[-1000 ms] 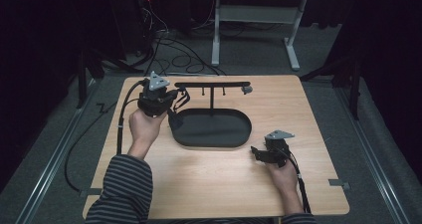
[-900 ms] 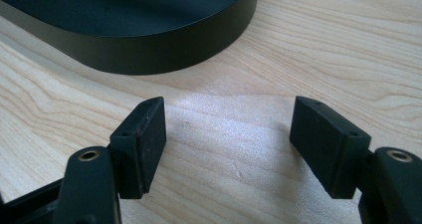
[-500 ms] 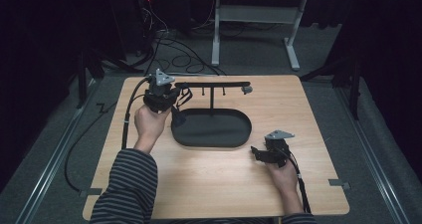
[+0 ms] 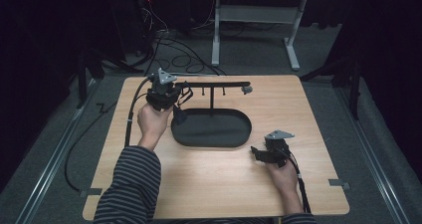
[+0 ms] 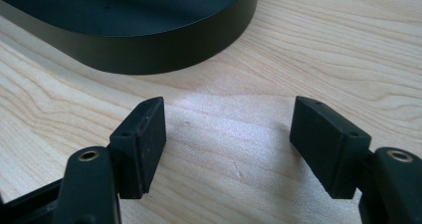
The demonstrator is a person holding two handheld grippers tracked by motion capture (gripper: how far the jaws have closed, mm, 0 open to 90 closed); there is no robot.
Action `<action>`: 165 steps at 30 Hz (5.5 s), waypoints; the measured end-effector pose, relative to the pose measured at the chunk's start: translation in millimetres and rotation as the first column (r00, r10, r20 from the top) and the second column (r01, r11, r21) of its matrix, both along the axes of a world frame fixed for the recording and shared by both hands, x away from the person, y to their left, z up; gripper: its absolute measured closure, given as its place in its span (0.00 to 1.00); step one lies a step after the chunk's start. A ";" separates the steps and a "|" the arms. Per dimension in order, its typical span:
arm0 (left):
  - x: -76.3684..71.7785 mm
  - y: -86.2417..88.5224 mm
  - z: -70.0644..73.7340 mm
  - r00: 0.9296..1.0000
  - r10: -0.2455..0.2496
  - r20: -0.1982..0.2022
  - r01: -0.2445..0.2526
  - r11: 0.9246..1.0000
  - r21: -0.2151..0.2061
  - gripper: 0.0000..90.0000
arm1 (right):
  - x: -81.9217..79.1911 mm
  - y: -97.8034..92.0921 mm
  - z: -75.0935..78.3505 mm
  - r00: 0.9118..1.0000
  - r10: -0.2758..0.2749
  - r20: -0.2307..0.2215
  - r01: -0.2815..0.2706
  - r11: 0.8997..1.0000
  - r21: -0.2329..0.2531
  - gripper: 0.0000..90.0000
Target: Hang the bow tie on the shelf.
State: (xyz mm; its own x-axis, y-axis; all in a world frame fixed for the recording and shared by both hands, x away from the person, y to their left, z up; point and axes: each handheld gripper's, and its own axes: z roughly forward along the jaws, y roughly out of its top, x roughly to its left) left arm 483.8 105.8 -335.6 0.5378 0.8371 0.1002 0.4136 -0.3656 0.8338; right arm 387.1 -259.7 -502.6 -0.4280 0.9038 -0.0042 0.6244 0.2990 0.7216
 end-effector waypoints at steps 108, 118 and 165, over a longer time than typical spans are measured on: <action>-93.4 81.5 2.4 0.997 -0.010 0.078 0.016 0.997 -0.074 0.62 | -0.1 0.1 -0.1 1.000 0.003 0.000 -0.003 1.000 -0.005 0.35; -109.7 97.8 -3.4 0.996 0.001 0.086 0.008 0.994 -0.107 0.62 | -0.1 0.8 -0.1 1.000 0.000 0.002 0.000 1.000 -0.007 0.35; -98.5 104.5 -133.5 0.987 -0.026 -0.157 0.004 0.991 -0.137 0.56 | -0.2 1.2 -0.3 1.000 -0.003 0.004 0.003 1.000 -0.008 0.35</action>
State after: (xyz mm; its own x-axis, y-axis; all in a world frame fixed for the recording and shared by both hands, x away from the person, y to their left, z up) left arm 385.3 210.4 -469.1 0.5503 0.8288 -0.1007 0.5392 -0.2608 0.8008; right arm 386.9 -258.5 -502.8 -0.4250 0.9051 -0.0132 0.6224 0.3028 0.7218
